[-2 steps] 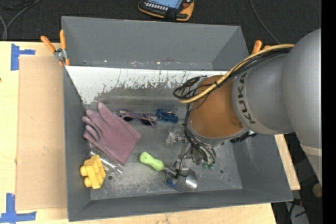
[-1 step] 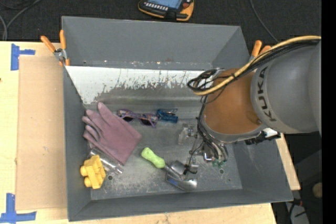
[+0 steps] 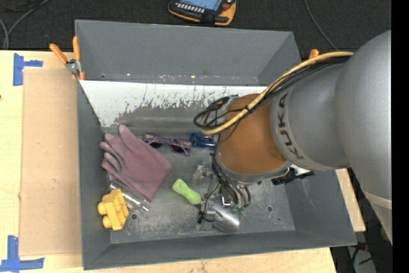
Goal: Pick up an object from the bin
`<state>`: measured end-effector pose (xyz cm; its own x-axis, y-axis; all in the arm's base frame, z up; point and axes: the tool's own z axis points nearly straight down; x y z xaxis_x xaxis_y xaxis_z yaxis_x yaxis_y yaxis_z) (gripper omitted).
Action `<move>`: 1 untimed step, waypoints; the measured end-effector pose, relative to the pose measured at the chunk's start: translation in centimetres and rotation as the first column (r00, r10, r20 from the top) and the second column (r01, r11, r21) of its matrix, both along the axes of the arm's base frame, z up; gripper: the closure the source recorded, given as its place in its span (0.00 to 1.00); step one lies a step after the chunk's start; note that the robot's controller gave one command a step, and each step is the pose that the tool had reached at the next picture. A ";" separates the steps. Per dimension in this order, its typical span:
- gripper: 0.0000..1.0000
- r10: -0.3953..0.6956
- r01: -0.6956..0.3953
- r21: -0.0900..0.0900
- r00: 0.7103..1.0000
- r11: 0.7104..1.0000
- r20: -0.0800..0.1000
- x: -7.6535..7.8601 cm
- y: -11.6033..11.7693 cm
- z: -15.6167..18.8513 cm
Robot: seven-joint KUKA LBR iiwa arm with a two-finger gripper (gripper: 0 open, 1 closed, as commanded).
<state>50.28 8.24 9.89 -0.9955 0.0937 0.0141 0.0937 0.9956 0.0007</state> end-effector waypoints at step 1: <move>0.00 -0.170 0.170 -0.005 0.985 0.985 0.010 -0.2 -0.2 -3.0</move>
Offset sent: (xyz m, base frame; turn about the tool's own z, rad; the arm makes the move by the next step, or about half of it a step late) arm 0.0194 -0.0102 -0.0289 0.1644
